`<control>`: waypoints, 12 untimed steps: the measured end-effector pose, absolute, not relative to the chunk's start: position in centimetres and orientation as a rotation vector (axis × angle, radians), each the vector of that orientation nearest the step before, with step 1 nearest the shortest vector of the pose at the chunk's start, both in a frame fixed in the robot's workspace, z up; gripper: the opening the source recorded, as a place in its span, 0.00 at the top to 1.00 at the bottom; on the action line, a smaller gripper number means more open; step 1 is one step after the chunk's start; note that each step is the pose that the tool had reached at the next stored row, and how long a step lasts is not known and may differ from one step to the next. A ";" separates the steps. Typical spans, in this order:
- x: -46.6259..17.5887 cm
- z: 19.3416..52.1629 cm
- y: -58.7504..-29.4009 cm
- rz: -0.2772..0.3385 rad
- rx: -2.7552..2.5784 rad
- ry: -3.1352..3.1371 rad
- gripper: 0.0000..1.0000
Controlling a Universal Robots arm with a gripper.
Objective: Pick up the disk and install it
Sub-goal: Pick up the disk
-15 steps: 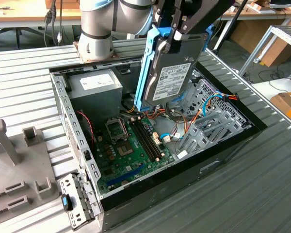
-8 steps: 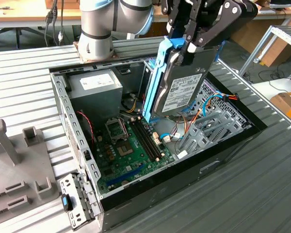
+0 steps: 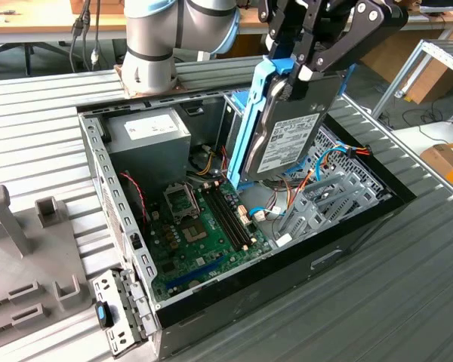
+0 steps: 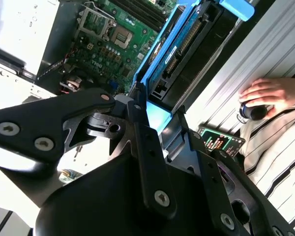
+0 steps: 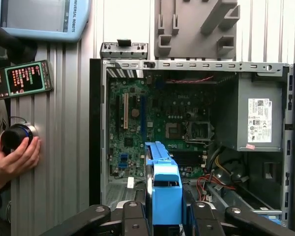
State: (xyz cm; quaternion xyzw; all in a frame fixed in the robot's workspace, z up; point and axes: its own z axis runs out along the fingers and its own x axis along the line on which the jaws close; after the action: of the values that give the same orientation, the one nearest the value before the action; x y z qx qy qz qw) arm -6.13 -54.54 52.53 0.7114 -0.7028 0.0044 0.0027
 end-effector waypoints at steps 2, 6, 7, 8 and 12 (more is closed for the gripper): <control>-4.8 52.5 -54.5 0.015 2.231 -2.204 0.64; -2.6 52.4 -54.5 0.015 2.230 -2.203 0.64; -1.4 52.3 -54.5 0.015 2.230 -2.203 0.64; -1.0 52.3 -54.5 0.015 2.230 -2.203 0.64; 0.1 52.2 -54.9 0.015 2.230 -2.203 0.64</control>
State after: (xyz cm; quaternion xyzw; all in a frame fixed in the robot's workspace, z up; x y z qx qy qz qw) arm 0.15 -54.90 52.20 0.7114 -0.7028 0.0049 0.0035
